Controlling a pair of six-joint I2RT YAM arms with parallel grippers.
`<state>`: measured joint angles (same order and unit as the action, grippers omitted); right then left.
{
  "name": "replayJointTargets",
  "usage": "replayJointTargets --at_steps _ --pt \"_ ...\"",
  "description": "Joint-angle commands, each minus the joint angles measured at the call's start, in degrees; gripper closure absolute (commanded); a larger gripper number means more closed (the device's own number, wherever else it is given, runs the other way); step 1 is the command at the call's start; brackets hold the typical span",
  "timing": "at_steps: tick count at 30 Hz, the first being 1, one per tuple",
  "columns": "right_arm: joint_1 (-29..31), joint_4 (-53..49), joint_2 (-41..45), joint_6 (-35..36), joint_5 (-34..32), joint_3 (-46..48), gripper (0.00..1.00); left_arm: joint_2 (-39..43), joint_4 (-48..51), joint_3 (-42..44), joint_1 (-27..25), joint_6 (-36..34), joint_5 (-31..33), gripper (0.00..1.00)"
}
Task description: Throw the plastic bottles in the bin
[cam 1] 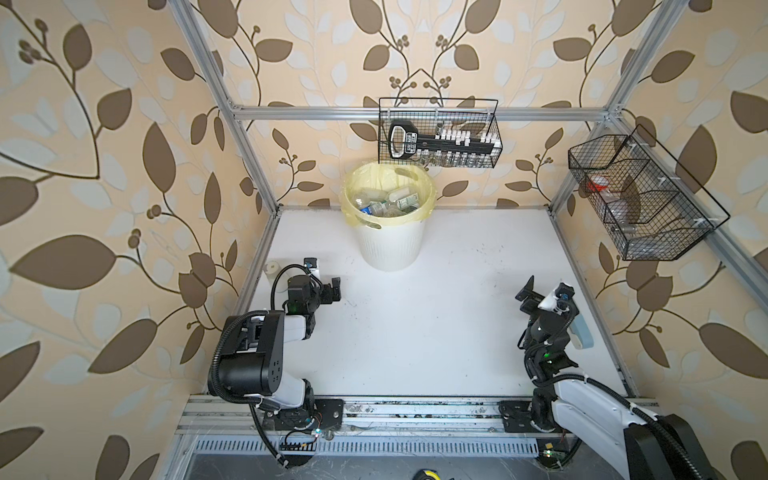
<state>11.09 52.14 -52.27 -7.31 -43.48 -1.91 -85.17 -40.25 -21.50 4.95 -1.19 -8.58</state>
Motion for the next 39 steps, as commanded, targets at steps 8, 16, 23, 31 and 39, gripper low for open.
replayJointTargets --at_steps 8,16,23,31,39 --pt "-1.7 19.6 -17.0 2.9 2.9 1.5 0.00 -0.1 -2.9 0.1 0.3 0.7 -0.5 0.01" --pt "-3.9 18.1 -16.0 2.4 10.1 1.8 0.00 -0.1 -2.9 0.2 0.3 0.7 -0.5 0.01" --pt "-3.8 37.0 -29.6 9.2 23.9 3.9 0.00 -0.1 -2.8 0.1 0.3 0.7 -0.5 0.01" --pt "-10.4 8.2 -25.1 4.4 33.3 -7.6 0.00 -0.1 -2.7 0.1 0.3 0.7 -0.5 0.01" --pt "-7.7 10.2 -24.9 6.4 30.6 -6.5 0.00 0.0 -2.7 0.1 0.3 0.7 -0.5 0.01"
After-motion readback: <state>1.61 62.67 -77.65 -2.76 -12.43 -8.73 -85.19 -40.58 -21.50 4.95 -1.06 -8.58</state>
